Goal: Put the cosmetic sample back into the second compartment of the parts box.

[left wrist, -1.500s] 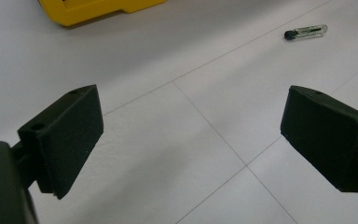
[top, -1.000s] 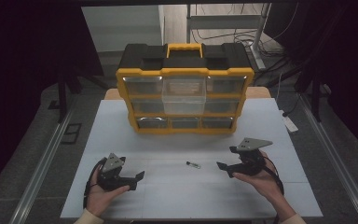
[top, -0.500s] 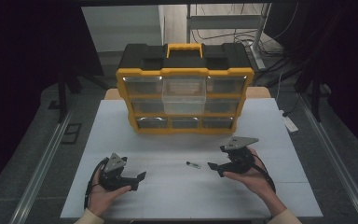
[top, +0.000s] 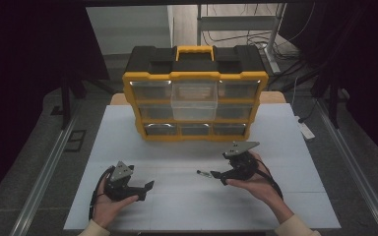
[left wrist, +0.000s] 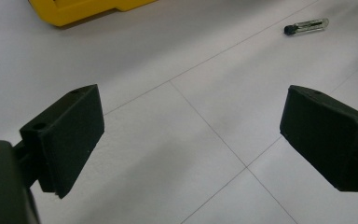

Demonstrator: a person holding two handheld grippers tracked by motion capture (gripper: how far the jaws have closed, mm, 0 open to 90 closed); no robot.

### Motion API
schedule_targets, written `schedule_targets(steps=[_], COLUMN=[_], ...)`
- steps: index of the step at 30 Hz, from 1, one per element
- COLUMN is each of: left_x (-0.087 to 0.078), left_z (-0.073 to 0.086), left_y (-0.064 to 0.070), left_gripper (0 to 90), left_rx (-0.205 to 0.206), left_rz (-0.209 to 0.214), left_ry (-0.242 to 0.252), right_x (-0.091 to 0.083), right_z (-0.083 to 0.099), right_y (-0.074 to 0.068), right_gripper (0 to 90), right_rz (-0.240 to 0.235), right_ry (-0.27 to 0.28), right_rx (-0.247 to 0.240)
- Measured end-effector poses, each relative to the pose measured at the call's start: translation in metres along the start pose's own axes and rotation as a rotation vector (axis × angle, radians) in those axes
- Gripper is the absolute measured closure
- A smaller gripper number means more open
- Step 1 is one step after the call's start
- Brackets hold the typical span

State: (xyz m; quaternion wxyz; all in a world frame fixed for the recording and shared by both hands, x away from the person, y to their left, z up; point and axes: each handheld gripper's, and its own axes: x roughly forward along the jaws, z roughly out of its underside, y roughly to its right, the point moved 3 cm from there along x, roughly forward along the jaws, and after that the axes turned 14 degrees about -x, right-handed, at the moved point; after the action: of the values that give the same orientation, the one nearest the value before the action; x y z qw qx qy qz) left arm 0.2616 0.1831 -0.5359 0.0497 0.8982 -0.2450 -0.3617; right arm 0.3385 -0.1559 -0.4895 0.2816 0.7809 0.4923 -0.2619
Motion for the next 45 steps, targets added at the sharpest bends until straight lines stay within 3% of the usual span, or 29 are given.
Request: schedule_targets(steps=[17, 27, 45], left_x=[-0.001, -0.001, -0.001], left_z=[-0.001, -0.001, -0.001], left_y=[0.000, 0.000, 0.000], left_gripper=[7.1, 7.2, 7.2], left_rx=[0.000, 0.002, 0.003], left_rz=[0.006, 0.008, 0.008], left_ry=[0.005, 0.007, 0.004], right_x=[0.015, 0.033, 0.060], right_z=[-0.014, -0.016, -0.011], right_y=[0.000, 0.001, 0.000], right_gripper=[19.9, 20.8, 22.6], right_rz=[-0.030, -0.062, -0.119], right_ry=[-0.030, -0.079, -0.184], right_rx=[-0.016, -0.017, -0.060])
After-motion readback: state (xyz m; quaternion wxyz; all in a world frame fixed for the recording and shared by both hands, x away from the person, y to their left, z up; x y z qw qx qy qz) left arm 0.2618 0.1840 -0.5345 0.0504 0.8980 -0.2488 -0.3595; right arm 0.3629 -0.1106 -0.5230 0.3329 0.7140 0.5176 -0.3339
